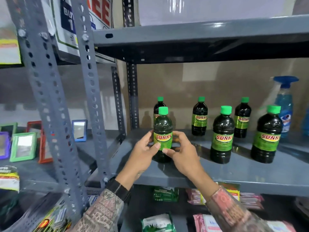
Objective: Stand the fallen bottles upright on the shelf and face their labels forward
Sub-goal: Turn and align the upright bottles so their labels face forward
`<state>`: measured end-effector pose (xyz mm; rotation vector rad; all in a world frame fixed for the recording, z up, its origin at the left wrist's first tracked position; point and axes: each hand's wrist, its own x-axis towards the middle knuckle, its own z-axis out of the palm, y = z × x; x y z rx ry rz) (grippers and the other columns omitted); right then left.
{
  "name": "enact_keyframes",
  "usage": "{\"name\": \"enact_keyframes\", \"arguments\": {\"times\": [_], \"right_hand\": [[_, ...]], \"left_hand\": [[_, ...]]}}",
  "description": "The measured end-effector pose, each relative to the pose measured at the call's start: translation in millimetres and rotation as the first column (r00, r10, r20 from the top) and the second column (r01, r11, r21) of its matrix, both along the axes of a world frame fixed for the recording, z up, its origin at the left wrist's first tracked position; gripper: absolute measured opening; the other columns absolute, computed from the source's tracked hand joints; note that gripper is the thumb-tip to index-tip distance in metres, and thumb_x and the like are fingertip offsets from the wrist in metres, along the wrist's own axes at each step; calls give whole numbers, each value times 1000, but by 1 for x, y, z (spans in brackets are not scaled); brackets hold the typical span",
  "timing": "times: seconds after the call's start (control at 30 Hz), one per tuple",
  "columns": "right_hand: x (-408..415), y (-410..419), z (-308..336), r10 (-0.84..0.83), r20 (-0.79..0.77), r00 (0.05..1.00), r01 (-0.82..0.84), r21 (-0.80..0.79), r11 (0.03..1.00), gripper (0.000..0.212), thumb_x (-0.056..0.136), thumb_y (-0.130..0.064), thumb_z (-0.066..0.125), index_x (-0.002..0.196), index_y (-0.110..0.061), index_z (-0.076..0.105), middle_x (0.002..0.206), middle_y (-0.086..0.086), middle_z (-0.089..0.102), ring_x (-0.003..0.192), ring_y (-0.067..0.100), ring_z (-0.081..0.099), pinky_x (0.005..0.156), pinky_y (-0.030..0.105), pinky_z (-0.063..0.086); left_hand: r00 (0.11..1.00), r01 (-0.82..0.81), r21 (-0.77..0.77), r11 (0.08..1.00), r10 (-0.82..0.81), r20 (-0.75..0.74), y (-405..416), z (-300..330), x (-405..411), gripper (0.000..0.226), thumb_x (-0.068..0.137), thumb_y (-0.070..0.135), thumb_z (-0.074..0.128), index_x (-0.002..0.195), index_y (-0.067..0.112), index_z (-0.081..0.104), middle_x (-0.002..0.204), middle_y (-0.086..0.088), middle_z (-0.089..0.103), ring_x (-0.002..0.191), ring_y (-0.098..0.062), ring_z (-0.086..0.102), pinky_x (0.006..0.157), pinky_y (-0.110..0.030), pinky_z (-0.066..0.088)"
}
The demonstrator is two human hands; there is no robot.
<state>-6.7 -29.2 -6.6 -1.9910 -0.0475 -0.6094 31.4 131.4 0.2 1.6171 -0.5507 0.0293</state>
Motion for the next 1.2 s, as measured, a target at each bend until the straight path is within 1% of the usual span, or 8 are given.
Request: {"name": "enact_keyframes", "arguments": {"times": [0.17, 0.27, 0.37, 0.63, 0.83, 1.03, 1.1, 1.2], "right_hand": [[-2, 9, 0, 55, -31, 998, -49, 161, 986, 56, 98, -35, 72, 149, -33, 50, 139, -15, 63, 125, 4, 59, 106, 34, 48], [-3, 17, 8, 226, -89, 970, -153, 501, 852, 56, 105, -53, 50, 157, -31, 46, 149, -12, 59, 126, 0, 57, 106, 30, 42], [0, 26, 5, 296, -68, 953, -195, 609, 769, 50, 108, -55, 39, 147, -30, 59, 134, -13, 72, 120, -1, 66, 95, 22, 49], [7, 38, 4, 287, -38, 957, -220, 552, 804, 34, 112, -47, 36, 134, -43, 61, 115, -27, 75, 104, -15, 68, 78, 7, 52], [7, 37, 3, 272, -4, 962, -229, 529, 817, 27, 113, -36, 43, 129, -49, 60, 110, -34, 75, 104, -17, 68, 87, 14, 51], [-15, 19, 14, 257, -38, 966, -200, 522, 829, 56, 109, -43, 47, 162, -31, 35, 140, -22, 46, 129, -2, 44, 106, 25, 37], [-29, 4, 12, 207, -8, 978, -176, 493, 852, 55, 107, -45, 51, 160, -34, 40, 143, -24, 45, 131, -2, 45, 114, 27, 37], [-53, -24, 5, 147, 68, 987, -162, 438, 884, 45, 106, -43, 54, 151, -37, 51, 146, -22, 55, 127, -8, 55, 114, 28, 45]], "left_hand": [[996, 19, -62, 998, -25, -87, 7, 3, -2, 28, 105, 39, 53, 125, 59, 55, 116, 37, 71, 115, 12, 63, 108, -28, 47], [956, 112, -207, 972, -163, -245, 6, 11, -8, 72, 91, 82, 24, 148, 45, 50, 145, 18, 62, 137, -4, 54, 125, -47, 26], [923, 178, -282, 943, -259, -284, 5, 15, -11, 94, 83, 90, 15, 150, 35, 53, 144, 7, 66, 138, -14, 56, 123, -47, 30], [945, 140, -272, 952, -210, -250, 7, 13, -9, 84, 89, 85, 16, 147, 39, 55, 145, 7, 65, 139, -14, 54, 123, -42, 33], [971, 75, -198, 977, -117, -210, 6, 2, -7, 49, 90, 77, 27, 116, 57, 62, 108, 35, 73, 114, 10, 61, 116, -33, 39], [969, -152, -238, 959, 97, -228, 1, 4, -21, 65, 99, 69, 27, 153, 37, 43, 160, 6, 45, 151, -20, 38, 122, -42, 29], [945, -325, -361, 874, 293, -142, -5, -4, -30, 47, 105, 57, 40, 144, 35, 56, 153, 1, 56, 138, -15, 54, 116, -41, 42], [901, -366, -476, 800, 432, 33, -29, -13, -47, 24, 99, 42, 54, 113, 42, 73, 106, 12, 76, 97, -4, 69, 80, -23, 56]]}}
